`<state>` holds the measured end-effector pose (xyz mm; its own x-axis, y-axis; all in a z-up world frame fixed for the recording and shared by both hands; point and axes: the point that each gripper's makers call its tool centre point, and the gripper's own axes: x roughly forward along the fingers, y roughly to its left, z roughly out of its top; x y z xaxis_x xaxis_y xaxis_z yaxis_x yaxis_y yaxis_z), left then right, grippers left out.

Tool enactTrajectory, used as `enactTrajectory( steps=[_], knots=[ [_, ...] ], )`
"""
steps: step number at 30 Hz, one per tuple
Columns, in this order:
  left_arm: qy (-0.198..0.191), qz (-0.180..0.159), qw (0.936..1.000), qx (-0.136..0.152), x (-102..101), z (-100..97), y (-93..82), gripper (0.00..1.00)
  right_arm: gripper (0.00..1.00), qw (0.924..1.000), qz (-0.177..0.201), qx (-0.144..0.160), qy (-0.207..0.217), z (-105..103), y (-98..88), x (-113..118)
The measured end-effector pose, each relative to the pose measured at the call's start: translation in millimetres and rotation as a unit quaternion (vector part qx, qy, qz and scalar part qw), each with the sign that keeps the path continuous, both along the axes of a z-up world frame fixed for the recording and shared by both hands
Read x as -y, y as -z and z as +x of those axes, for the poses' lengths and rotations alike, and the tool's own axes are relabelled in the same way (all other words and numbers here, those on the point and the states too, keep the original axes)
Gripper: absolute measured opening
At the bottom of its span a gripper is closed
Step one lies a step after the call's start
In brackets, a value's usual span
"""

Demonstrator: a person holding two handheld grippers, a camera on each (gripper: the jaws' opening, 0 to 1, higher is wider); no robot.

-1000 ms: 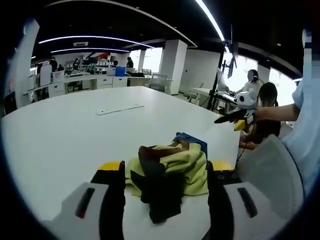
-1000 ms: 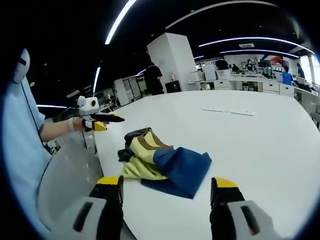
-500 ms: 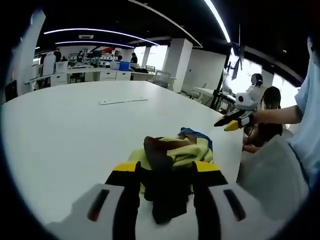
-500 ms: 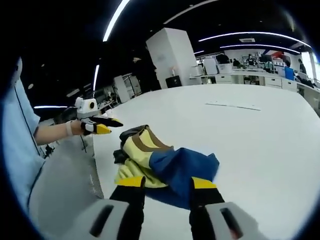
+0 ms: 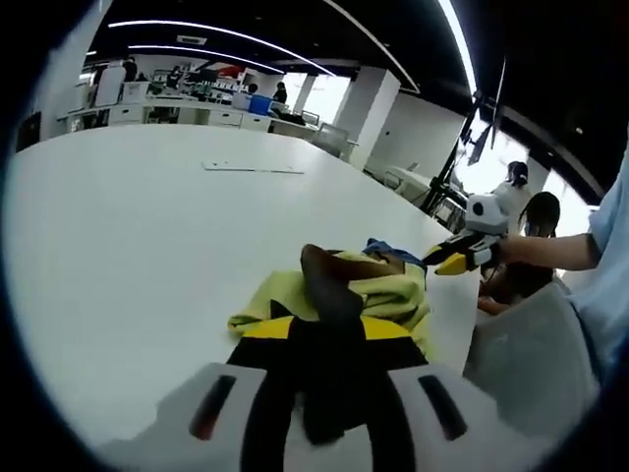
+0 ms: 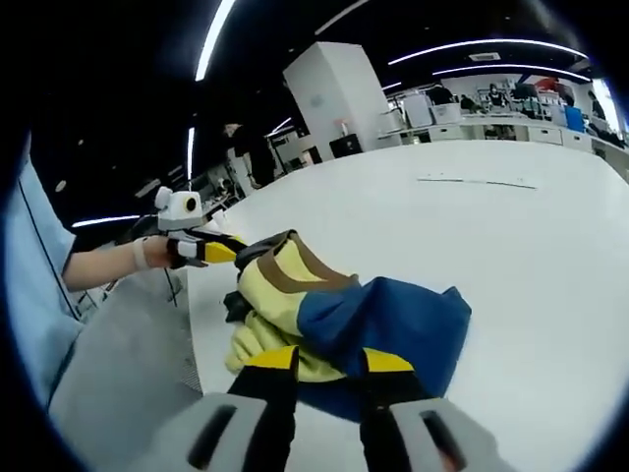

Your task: Fold the garment on the visible template until the final outline fits inside the template.

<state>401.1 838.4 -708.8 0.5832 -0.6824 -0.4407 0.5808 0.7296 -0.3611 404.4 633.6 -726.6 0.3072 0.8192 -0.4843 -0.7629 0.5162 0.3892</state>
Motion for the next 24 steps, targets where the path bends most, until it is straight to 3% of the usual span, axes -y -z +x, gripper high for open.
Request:
enactTrajectory(
  steps=[9, 12, 17, 24],
  knots=[
    [0.003, -0.006, 0.9999, -0.015, 4, -2.4, 5.2, 0.17, 0.11, 0.9996, 0.014, -0.023, -0.013, -8, 7.0, -14],
    [0.004, -0.008, 0.9997, -0.022, 4, -3.5, 7.0, 0.16, 0.06, 0.9998, 0.005, -0.005, -0.017, -6, 8.6, -15],
    [0.005, -0.009, 0.9996, -0.025, 6, -4.9, 7.7, 0.13, 0.0, 0.9999, 0.008, -0.002, -0.007, -2, 6.2, -12],
    [0.005, -0.011, 0.9996, -0.024, 8, -8.2, 3.2, 0.07, 0.0, 0.9997, -0.008, 0.024, -0.004, 2, 1.1, -6]
  ],
)
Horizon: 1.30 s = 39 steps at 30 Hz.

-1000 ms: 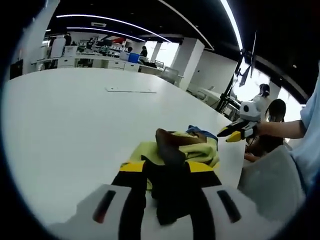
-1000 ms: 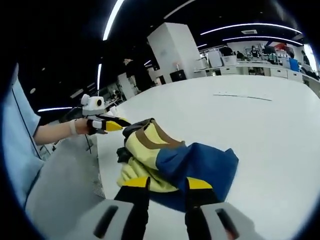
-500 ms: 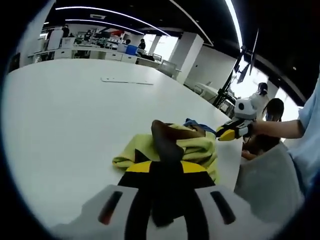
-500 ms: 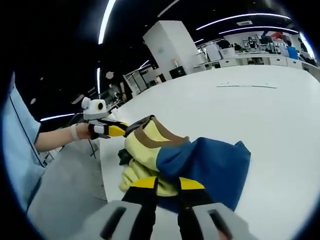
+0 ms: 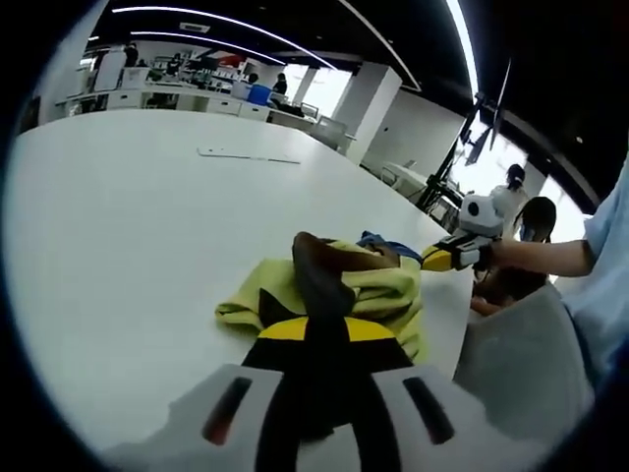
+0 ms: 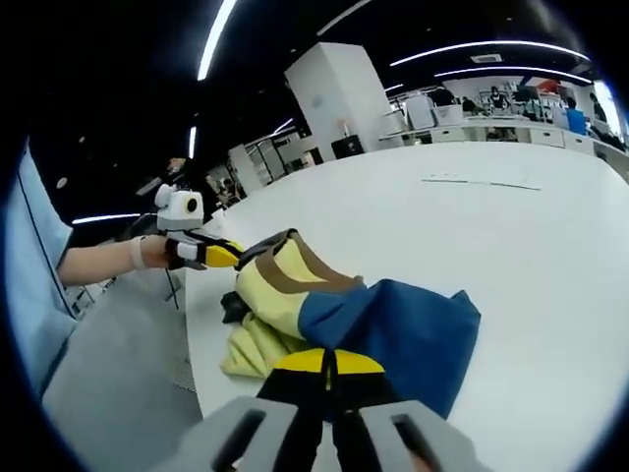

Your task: Fold the garment on the visible template until the final outline fits inside the template.

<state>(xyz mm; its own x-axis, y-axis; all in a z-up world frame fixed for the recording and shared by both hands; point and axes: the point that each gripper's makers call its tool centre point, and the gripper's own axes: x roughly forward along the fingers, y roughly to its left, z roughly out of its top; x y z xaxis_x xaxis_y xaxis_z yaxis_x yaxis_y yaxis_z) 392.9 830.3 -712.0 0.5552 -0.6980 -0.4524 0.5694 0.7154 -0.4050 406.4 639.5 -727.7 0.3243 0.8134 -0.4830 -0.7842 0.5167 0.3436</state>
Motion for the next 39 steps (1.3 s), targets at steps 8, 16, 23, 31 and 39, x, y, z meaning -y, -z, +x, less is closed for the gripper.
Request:
enactTrajectory(
  steps=[8, 16, 23, 31, 39],
  knots=[
    [-0.007, 0.017, 0.9996, 0.021, -10, 2.0, -14.4, 0.0, 0.0, 0.9986, -0.012, 0.043, 0.027, 15, -21.0, 13],
    [-0.024, 0.024, 0.9969, 0.071, -18, 14.2, -49.2, 0.0, 0.0, 0.9951, 0.0, 0.085, 0.051, 30, -64.0, 30],
    [-0.035, 0.028, 0.9916, 0.121, -25, 28.2, -97.5, 0.0, 0.0, 0.9873, 0.021, 0.138, 0.077, 44, -116.4, 43],
    [-0.035, 0.022, 0.9847, 0.169, -25, 41.1, -148.6, 0.0, 0.0, 0.9767, 0.043, 0.189, 0.093, 50, -170.5, 50],
    [-0.029, 0.033, 0.9775, 0.206, -24, 56.7, -180.6, 0.0, 0.0, 0.9618, 0.064, 0.245, 0.105, 56, -223.5, 54]
  ],
)
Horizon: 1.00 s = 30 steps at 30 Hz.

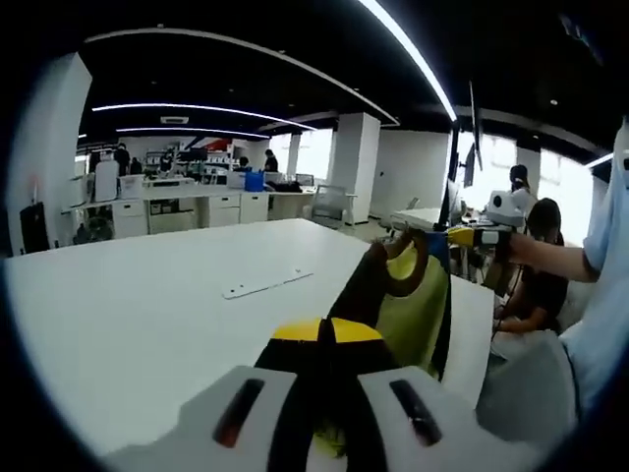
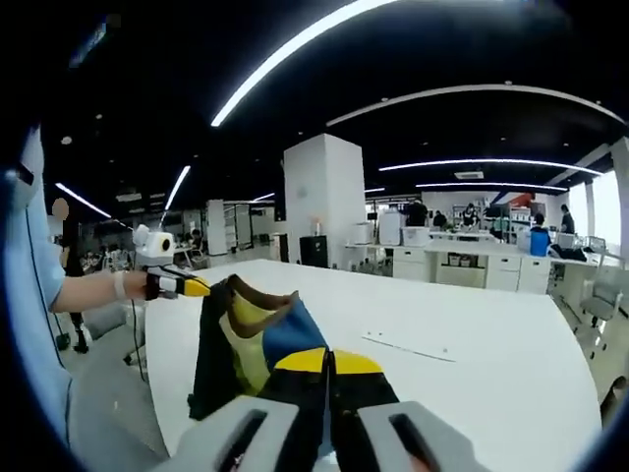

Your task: Fold the garment on the visible template until the final outline fits inside the template.

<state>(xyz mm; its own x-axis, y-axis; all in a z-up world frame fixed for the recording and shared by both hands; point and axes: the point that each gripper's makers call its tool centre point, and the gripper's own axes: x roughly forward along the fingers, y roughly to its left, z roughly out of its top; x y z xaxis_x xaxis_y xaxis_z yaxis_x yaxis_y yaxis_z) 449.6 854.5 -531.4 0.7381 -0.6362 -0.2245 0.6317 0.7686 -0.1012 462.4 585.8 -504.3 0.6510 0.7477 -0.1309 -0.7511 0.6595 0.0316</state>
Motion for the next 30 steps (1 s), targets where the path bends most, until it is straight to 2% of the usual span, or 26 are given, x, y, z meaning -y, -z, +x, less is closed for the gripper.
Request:
enactTrajectory(
  steps=[1, 4, 8, 10, 14, 16, 18, 19, 20, 21, 23, 24, 27, 28, 30],
  knots=[
    [0.002, 0.012, 0.9999, 0.01, -1, 2.7, -3.7, 0.0, 0.0, 1.0, 0.003, 0.009, 0.0, 3, -8.5, 0],
    [0.006, 0.003, 0.9997, 0.025, 2, 13.0, -23.6, 0.0, 0.0, 0.9996, 0.003, 0.029, -0.002, 7, -25.4, -2],
    [0.007, -0.001, 0.9993, 0.036, 1, 31.3, -40.0, 0.0, 0.0, 0.999, 0.0, 0.044, -0.002, 17, -39.5, -3],
    [0.011, 0.0, 0.999, 0.043, 2, 42.4, -48.4, 0.0, 0.0, 0.9987, -0.006, 0.05, -0.004, 24, -43.4, -3],
    [0.015, -0.016, 0.9991, 0.037, 2, 60.9, -50.1, 0.0, 0.0, 0.9988, -0.016, 0.046, -0.006, 41, -40.7, -3],
    [0.011, -0.021, 0.9994, 0.025, 3, 73.8, -42.5, 0.0, 0.0, 0.9992, -0.019, 0.035, -0.006, 52, -32.3, -3],
    [0.008, -0.011, 0.9998, 0.015, 1, 88.9, -31.3, 0.0, 0.0, 0.9994, -0.026, 0.021, -0.007, 65, -20.7, -5],
    [0.008, -0.009, 0.9999, 0.005, 2, 97.9, -23.1, 0.0, 0.0, 0.9994, -0.03, 0.016, -0.007, 80, -14.3, -3],
    [0.009, -0.006, 0.9999, 0.002, 2, 103.6, -17.7, 0.0, 0.0, 0.9993, -0.037, 0.009, -0.006, 87, -7.6, -3],
    [0.004, -0.009, 0.9997, -0.02, 1, 111.5, -6.3, 0.0, 0.0, 0.9988, -0.048, -0.001, -0.008, 94, 3.5, -4],
    [0.007, -0.002, 0.9996, -0.027, 2, 123.0, 6.9, 0.0, 0.0, 0.9978, -0.062, -0.021, -0.008, 109, 23.9, -4],
    [0.004, 0.005, 0.999, -0.044, 1, 131.5, 20.1, 0.0, 0.0, 0.9974, -0.067, -0.027, -0.009, 115, 31.8, -5],
    [-0.001, 0.039, 0.9974, -0.06, -4, 153.7, 48.7, 0.0, 0.0, 0.9951, -0.082, -0.051, -0.016, 141, 64.9, -7],
    [-0.001, 0.037, 0.9975, -0.061, -3, 159.2, 52.6, 0.0, 0.0, 0.9949, -0.084, -0.053, -0.016, 144, 68.3, -8],
    [-0.004, 0.046, 0.9966, -0.069, -3, 175.3, 68.0, 0.0, 0.0, 0.9933, -0.086, -0.077, -0.011, 161, 88.0, -6]
  ],
)
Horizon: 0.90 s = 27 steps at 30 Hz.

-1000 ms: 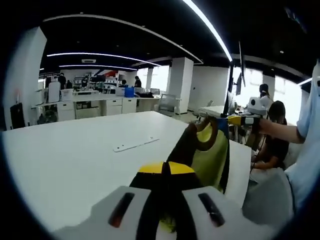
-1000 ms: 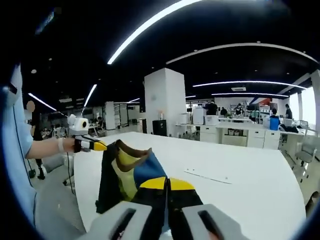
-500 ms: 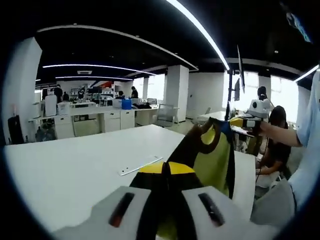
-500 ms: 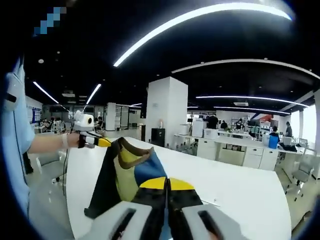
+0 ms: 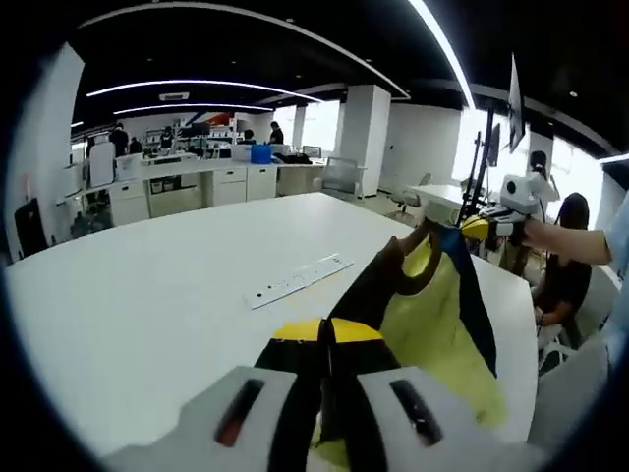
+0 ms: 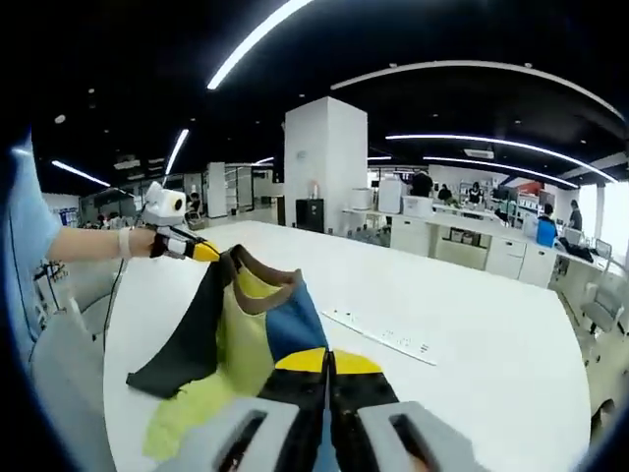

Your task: Fold the garment on the visible template until the final outline fits inside the template.

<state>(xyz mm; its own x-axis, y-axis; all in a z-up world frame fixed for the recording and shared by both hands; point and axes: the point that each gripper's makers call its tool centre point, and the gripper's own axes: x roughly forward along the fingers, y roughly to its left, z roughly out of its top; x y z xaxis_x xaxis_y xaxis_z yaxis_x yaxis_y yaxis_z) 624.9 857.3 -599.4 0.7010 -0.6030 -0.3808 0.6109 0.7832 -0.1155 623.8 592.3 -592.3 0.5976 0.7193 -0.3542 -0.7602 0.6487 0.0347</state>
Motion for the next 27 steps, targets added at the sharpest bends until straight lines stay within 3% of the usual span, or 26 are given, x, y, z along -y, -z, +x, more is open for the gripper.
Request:
enactTrajectory(
  steps=[7, 12, 20, 27],
  knots=[
    [-0.022, 0.013, 0.999, -0.038, -3, 48.9, 55.3, 0.0, 0.0, 0.9988, 0.002, -0.045, 0.021, 60, 55.0, -1],
    [-0.044, 0.023, 0.9963, -0.069, -8, 71.1, 90.6, 0.0, 0.0, 0.9965, -0.009, -0.078, 0.029, 88, 95.4, -8],
    [-0.067, 0.038, 0.991, -0.109, -12, 88.3, 141.5, 0.0, 0.0, 0.9932, -0.04, -0.104, 0.034, 103, 140.9, -15],
    [-0.071, 0.046, 0.9879, -0.13, -13, 87.4, 162.0, 0.0, 0.0, 0.9913, -0.05, -0.115, 0.042, 106, 157.6, -14]
  ],
)
